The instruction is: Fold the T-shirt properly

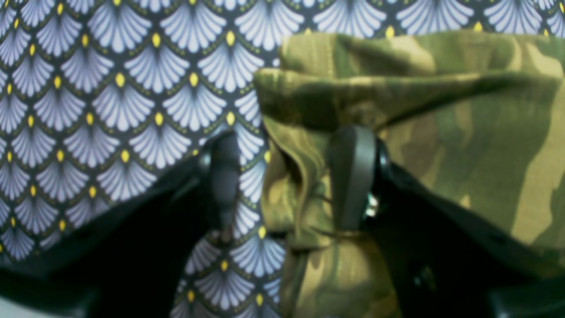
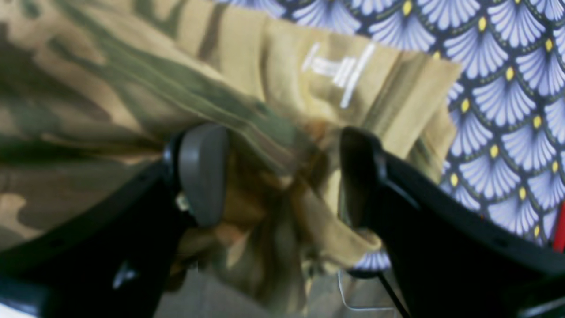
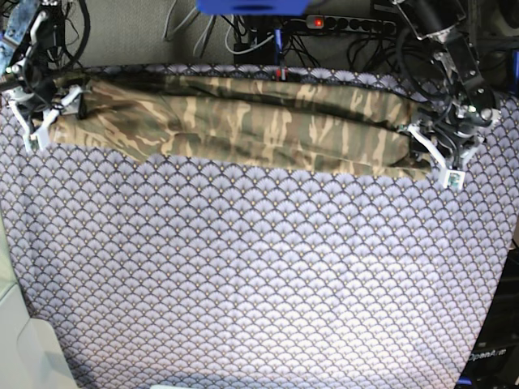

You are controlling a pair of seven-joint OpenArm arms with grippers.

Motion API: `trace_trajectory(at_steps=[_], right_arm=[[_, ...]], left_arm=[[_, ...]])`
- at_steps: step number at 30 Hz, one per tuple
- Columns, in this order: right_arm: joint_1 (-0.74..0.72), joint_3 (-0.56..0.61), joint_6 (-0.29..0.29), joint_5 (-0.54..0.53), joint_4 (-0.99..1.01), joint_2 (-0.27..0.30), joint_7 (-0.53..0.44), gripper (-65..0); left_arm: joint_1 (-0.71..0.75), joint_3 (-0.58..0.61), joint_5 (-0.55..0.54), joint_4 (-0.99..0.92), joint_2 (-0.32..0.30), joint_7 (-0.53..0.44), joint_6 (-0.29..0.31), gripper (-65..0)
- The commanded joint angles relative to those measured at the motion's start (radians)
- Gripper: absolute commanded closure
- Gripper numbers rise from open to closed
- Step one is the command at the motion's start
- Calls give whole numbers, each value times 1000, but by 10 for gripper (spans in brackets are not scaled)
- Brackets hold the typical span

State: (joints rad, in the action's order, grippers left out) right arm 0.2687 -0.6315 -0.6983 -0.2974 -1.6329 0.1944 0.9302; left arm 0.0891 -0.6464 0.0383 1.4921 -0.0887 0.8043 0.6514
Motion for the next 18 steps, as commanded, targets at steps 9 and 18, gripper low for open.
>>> trace_trajectory(at_steps=[9, 18], right_arm=[[-10, -1, 0, -1, 3, 30, -18, -404], [-10, 51, 0, -1, 3, 32, -18, -404]], left_arm=[[-2, -3, 8, 6, -1, 27, 8, -387], [4, 1, 4, 9, 28, 27, 9, -407]])
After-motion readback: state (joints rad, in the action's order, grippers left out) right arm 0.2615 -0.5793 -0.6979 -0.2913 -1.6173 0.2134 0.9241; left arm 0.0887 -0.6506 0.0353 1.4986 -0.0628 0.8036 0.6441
